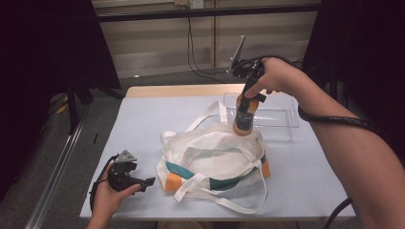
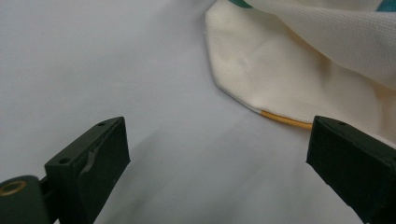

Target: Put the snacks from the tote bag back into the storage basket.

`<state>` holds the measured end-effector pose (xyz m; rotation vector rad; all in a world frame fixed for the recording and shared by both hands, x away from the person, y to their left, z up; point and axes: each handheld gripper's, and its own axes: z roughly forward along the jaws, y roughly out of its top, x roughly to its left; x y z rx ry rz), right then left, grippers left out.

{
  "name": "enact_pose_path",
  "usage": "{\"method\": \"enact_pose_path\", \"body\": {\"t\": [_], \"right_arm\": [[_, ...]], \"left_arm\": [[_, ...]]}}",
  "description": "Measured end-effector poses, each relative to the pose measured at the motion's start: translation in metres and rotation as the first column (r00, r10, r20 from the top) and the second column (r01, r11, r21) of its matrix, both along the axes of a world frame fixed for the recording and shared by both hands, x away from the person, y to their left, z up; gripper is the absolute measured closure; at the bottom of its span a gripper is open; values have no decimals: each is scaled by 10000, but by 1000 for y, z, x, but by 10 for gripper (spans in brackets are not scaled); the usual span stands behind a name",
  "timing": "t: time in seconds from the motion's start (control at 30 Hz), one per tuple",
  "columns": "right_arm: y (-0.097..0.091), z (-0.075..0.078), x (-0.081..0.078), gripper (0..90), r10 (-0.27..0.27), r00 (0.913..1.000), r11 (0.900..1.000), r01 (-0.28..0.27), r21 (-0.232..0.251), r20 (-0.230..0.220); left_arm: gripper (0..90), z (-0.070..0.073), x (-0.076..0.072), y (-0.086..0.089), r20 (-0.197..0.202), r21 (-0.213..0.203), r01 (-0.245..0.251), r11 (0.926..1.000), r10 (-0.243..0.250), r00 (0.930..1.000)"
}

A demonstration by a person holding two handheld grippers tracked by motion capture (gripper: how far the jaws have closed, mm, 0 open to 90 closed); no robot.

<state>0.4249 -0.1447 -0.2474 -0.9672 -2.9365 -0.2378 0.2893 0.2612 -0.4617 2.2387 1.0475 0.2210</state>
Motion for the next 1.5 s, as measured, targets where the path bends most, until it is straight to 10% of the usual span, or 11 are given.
{"method": "enact_pose_path", "body": {"t": [1.5], "right_arm": [[-12, -10, 43, 306, -668, 9978, 9976, 666, -175, -57]], "left_arm": [[54, 1, -1, 1, 27, -1, -92, 10000, 92, 10000]]}}
